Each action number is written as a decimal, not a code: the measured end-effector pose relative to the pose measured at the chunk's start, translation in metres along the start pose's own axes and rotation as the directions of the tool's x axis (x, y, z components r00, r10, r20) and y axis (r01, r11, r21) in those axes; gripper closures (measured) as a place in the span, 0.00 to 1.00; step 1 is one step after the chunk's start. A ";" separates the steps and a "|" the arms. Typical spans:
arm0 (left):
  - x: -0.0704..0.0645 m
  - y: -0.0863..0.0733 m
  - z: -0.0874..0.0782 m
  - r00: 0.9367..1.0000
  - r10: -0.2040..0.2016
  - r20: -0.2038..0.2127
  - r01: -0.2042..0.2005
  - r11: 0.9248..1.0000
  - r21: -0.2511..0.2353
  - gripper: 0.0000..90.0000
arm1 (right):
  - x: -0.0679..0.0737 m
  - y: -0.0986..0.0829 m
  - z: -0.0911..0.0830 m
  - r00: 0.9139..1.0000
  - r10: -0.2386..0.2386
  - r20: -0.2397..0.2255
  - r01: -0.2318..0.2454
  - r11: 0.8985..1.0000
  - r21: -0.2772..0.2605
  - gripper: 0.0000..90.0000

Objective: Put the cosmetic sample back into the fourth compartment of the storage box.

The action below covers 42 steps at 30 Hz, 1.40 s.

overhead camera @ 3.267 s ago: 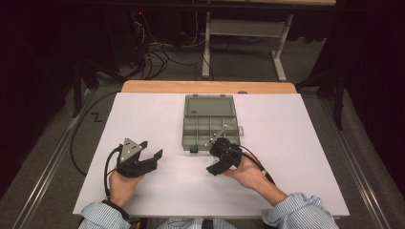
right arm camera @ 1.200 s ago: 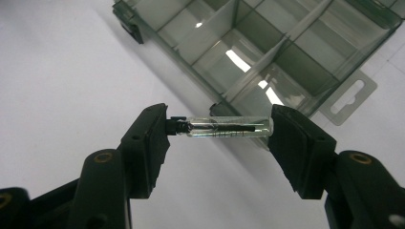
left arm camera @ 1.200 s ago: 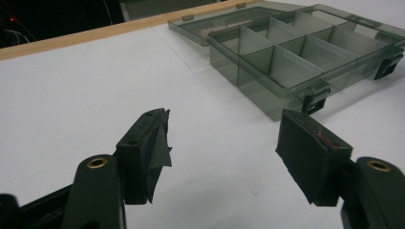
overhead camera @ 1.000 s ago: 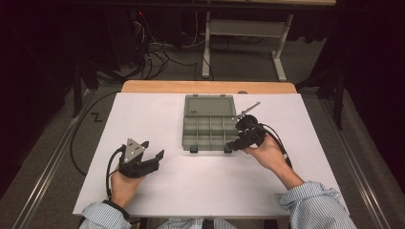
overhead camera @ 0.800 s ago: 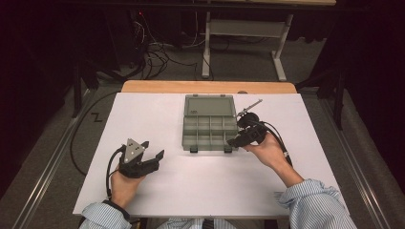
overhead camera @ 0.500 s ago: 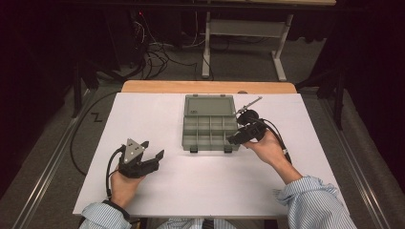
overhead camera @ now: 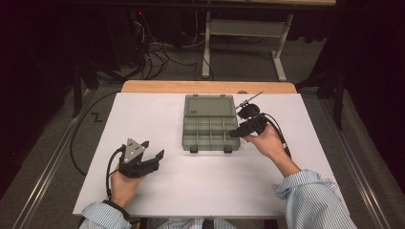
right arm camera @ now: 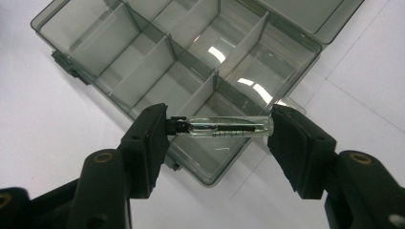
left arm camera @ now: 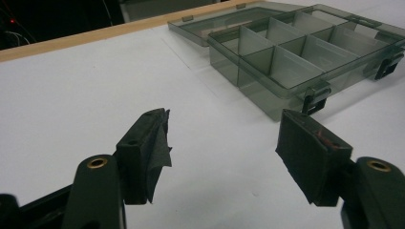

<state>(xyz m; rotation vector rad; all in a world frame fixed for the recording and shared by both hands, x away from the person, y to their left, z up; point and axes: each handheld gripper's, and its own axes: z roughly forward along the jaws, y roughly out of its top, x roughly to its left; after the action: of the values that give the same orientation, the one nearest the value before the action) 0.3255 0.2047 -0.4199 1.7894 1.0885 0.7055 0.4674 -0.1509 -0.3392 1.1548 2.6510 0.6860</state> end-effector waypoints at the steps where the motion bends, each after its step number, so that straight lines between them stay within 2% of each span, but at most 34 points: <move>1: 0.000 0.000 0.000 1.000 0.000 0.000 0.000 1.000 0.000 0.38 | -0.001 0.001 0.001 1.000 0.005 -0.002 -0.005 1.000 0.000 0.46; 8: 0.000 0.000 0.000 1.000 0.001 -0.001 -0.001 1.000 0.000 0.38 | -0.006 0.009 0.005 0.999 0.029 0.016 -0.029 1.000 0.010 0.46; 11: 0.000 0.000 0.000 1.000 0.000 -0.001 0.000 1.000 -0.002 0.38 | -0.008 0.012 0.006 1.000 0.018 0.022 -0.019 1.000 0.014 0.46; 17: 0.000 0.000 -0.001 1.000 0.001 0.000 -0.001 1.000 -0.003 0.38 | -0.012 0.019 0.009 0.999 0.044 0.027 -0.044 0.999 0.012 0.46; 23: 0.000 0.000 0.000 1.000 -0.001 0.000 0.001 1.000 -0.004 0.38 | -0.013 0.025 0.021 0.998 0.042 0.039 -0.044 0.998 0.041 0.46; 32: 0.000 0.000 -0.001 1.000 -0.004 0.002 0.004 1.000 -0.007 0.38 | -0.014 0.032 0.032 0.998 0.051 0.042 -0.053 0.997 0.055 0.46; 42: 0.001 0.000 -0.001 1.000 -0.007 0.003 0.007 1.000 -0.011 0.38 | -0.020 0.036 0.048 0.997 0.059 0.059 -0.064 0.994 0.083 0.46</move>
<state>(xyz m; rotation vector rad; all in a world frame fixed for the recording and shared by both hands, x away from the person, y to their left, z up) 0.3254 0.2061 -0.4193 1.7757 1.0865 0.7033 0.5202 -0.1277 -0.3645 1.2637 2.6309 0.5467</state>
